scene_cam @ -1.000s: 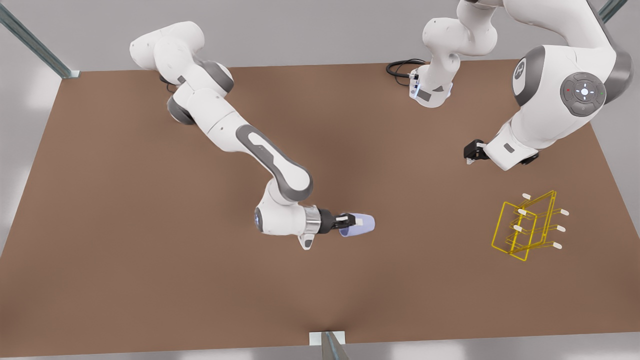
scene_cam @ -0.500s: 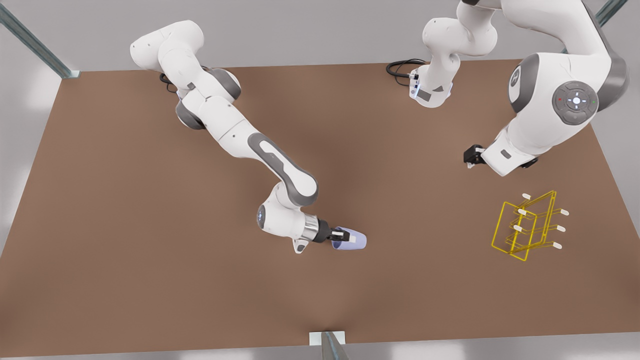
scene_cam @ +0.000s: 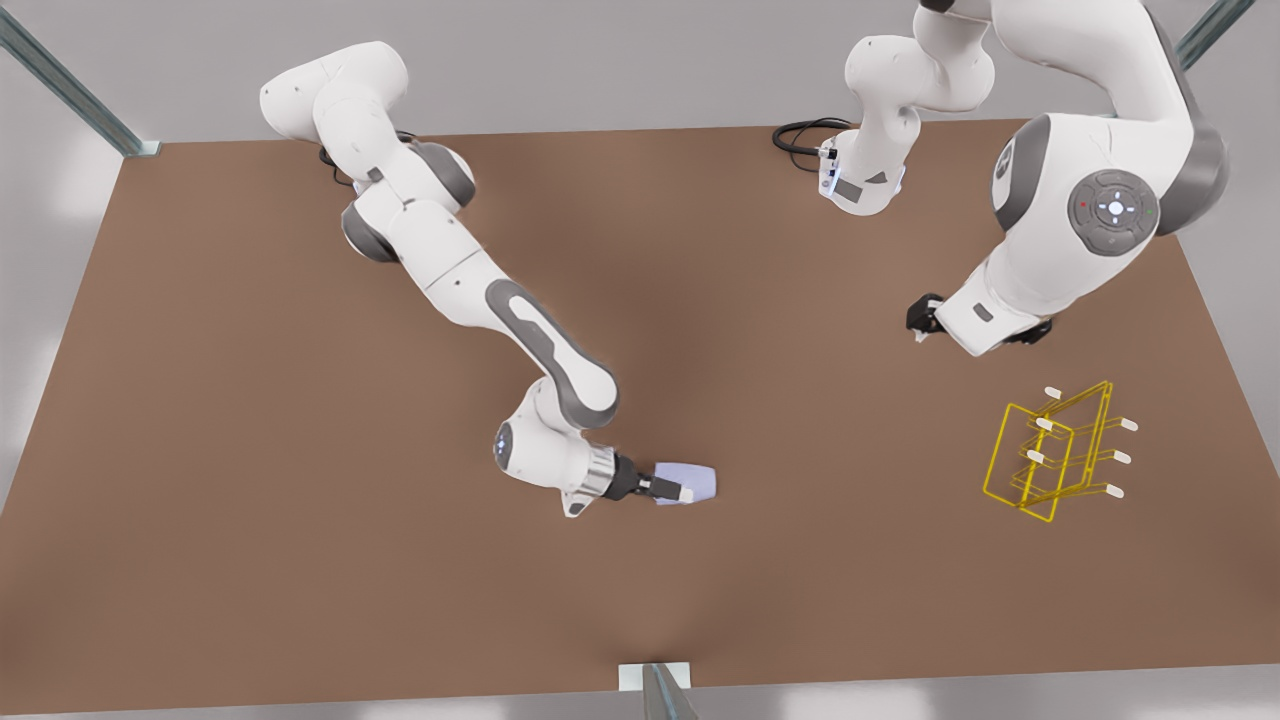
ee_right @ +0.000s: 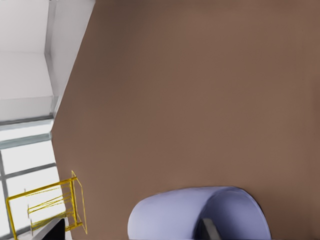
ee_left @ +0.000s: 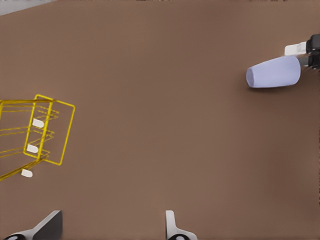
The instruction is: Place the cup on the cup holder
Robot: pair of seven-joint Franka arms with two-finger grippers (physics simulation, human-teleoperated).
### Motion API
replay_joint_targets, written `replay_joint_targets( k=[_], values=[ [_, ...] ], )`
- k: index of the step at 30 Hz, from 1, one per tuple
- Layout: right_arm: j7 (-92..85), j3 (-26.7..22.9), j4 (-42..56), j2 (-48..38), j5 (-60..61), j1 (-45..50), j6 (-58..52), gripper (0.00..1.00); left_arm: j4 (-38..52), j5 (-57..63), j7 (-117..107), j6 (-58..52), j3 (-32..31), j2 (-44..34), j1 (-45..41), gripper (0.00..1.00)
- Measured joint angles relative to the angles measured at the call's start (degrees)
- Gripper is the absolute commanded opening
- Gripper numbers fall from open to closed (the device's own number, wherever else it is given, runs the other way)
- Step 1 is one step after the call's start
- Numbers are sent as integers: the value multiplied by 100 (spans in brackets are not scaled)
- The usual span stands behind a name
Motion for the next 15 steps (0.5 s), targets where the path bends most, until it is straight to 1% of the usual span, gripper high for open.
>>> replay_joint_targets(
  k=[2, 4, 5, 7, 9, 11, 12, 13, 14, 15],
  values=[
    [11, 7, -349, -332, -88, -280, -209, 100, 71, -6, 90, 103, -340, 331, 55, 100],
    [27, 13, -660, -866, -178, -702, -616, 100, 510, -69, 395, 207, -729, 1098, 28, 100],
    [52, 9, -712, -1167, -258, -940, -920, 100, 629, -98, 563, 340, -958, 1374, 8, 100],
    [102, 30, -686, -1735, -866, -1594, -1749, 100, 718, -26, 927, 716, -1308, 1809, -10, 100],
    [142, 31, -316, -2446, -2095, -1983, -2856, 100, 752, 117, 1408, 1209, -1619, 2318, -7, 100],
    [124, 20, -231, -3284, -3458, -1942, -3898, 100, 768, 191, 1865, 1786, -1933, 2811, -2, 100],
    [65, -68, -466, -3768, -4137, -1994, -4320, 100, 944, 218, 2090, 2034, -2027, 3084, -8, 100],
    [-5, -121, -958, -4299, -4676, -2270, -4653, 100, 1082, 240, 2328, 2261, -2126, 3272, -4, 100],
    [-71, -153, -1650, -4916, -5087, -2572, -4874, 100, 1154, 272, 2574, 2487, -2189, 3400, -4, 100],
    [-127, -155, -2109, -5332, -5394, -2786, -5049, 100, 1187, 344, 2818, 2692, -2224, 3469, -7, 100]
  ],
)
